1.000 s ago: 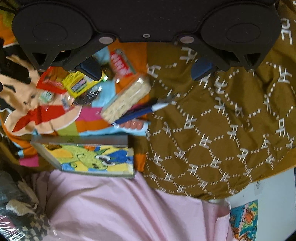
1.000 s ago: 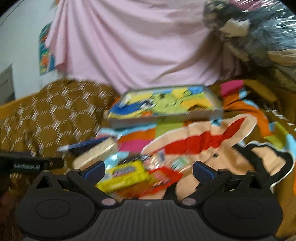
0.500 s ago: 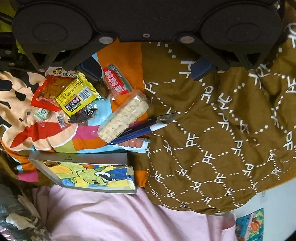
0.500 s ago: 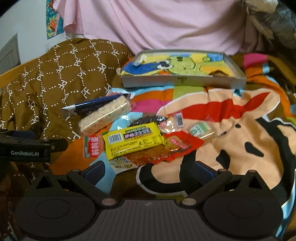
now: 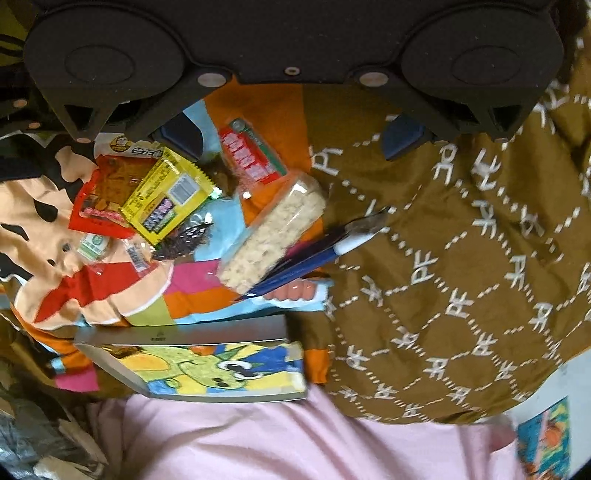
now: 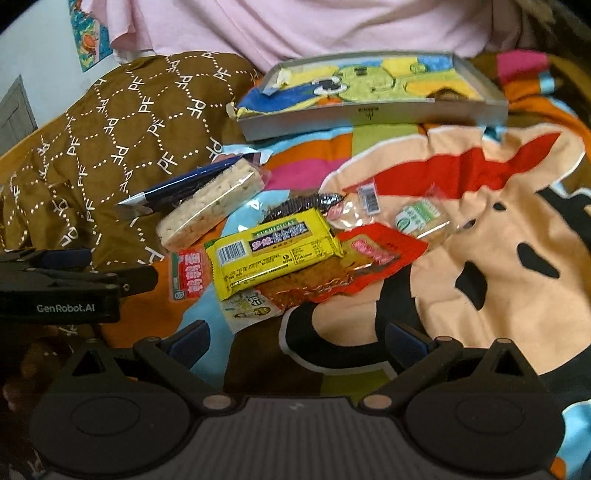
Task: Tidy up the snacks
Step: 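Withdraw both open tools from the box lid back over the snack pile, then lower the left tool onto the yellow snack bar while the right tool approaches the red packet, then grasp and lift the yellow snack bar with the left tool while the right tool grasps the red packet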
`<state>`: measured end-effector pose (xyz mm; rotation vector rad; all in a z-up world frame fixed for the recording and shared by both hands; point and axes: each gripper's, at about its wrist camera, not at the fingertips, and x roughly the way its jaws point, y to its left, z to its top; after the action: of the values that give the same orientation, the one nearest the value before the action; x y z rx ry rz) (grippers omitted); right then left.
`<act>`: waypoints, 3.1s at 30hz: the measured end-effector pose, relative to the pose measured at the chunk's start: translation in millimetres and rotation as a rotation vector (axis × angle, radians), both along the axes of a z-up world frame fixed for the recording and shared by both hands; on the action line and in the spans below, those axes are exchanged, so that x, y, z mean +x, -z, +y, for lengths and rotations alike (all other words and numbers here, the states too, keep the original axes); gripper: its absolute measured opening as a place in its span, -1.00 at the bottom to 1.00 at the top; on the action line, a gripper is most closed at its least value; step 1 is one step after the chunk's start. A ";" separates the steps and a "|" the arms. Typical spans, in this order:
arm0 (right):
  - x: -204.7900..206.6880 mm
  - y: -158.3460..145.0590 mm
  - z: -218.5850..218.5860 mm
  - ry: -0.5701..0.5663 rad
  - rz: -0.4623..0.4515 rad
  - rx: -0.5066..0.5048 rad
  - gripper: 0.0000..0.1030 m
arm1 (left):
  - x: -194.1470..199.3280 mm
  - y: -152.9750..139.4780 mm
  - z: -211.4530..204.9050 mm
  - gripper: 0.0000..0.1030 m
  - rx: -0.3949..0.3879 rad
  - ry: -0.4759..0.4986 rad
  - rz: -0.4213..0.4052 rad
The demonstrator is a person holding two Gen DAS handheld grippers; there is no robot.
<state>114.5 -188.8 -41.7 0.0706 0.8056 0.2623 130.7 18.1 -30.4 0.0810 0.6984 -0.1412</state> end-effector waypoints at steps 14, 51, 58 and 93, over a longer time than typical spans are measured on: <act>49.4 -4.1 -34.1 -0.193 0.118 0.144 1.00 | 25.3 -0.3 -48.6 0.99 0.158 0.281 -0.060; 103.3 24.1 -82.9 -0.013 0.296 0.439 0.54 | 77.7 22.4 -91.8 0.42 0.167 0.491 0.080; 102.8 25.3 -81.7 -0.017 0.292 0.430 0.54 | 69.3 22.0 -93.2 0.05 0.196 0.455 0.048; 116.8 40.1 -74.6 0.007 0.291 0.600 -0.15 | 58.0 18.7 -33.7 0.26 -0.150 0.171 0.214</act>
<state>231.3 -263.4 -81.8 0.6879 0.9927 0.4879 188.7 -15.6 -49.1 -0.0193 0.8924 -0.3695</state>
